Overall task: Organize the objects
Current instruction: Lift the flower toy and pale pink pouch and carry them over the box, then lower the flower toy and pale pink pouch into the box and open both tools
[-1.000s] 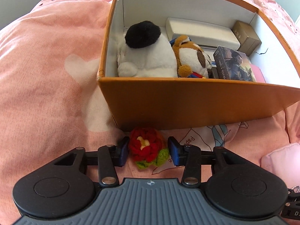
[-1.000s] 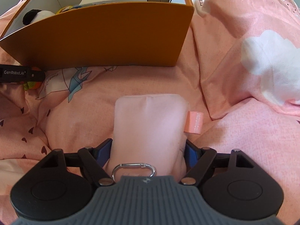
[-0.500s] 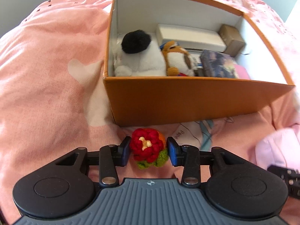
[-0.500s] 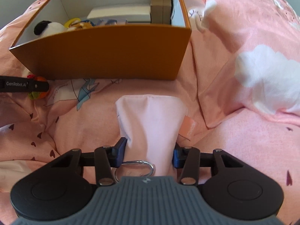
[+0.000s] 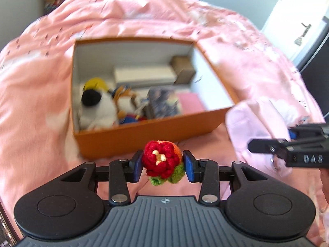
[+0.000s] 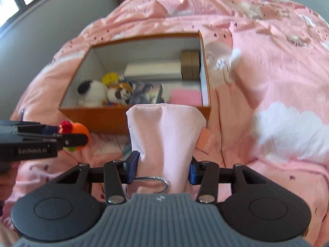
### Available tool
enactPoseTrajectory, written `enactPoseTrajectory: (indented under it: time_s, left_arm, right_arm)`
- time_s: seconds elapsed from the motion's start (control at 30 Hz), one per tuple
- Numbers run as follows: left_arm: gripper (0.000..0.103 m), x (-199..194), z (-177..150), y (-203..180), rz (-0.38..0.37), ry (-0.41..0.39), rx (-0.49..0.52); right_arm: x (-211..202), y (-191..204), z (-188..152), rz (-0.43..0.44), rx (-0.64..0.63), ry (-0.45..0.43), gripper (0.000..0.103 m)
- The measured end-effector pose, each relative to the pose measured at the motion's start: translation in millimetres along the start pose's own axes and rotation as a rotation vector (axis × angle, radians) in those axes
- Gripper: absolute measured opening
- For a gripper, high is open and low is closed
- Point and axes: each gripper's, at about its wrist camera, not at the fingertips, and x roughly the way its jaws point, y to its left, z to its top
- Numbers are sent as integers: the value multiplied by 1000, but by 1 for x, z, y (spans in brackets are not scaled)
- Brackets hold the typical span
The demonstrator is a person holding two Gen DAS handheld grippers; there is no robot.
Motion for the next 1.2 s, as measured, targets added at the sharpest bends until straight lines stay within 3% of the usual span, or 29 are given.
enactPoseTrajectory:
  time_s: [0.23,0.6,0.93,1.2]
  left_arm:
    - [46,-12,36,-10,9,-89,58]
    - [46,6,78,-3,35,-122,67]
    - [46,44,87,6,56,-57,55]
    - [46,62,93,10,53,-26,49]
  right_arm:
    - [-17,4,44,63,-20,-83,49]
    - [11,-7,105,18,-34,-142,49]
    - [96,-15,117,-60,-35,18,49]
    - [124,-13,118,-109,-48,110,50]
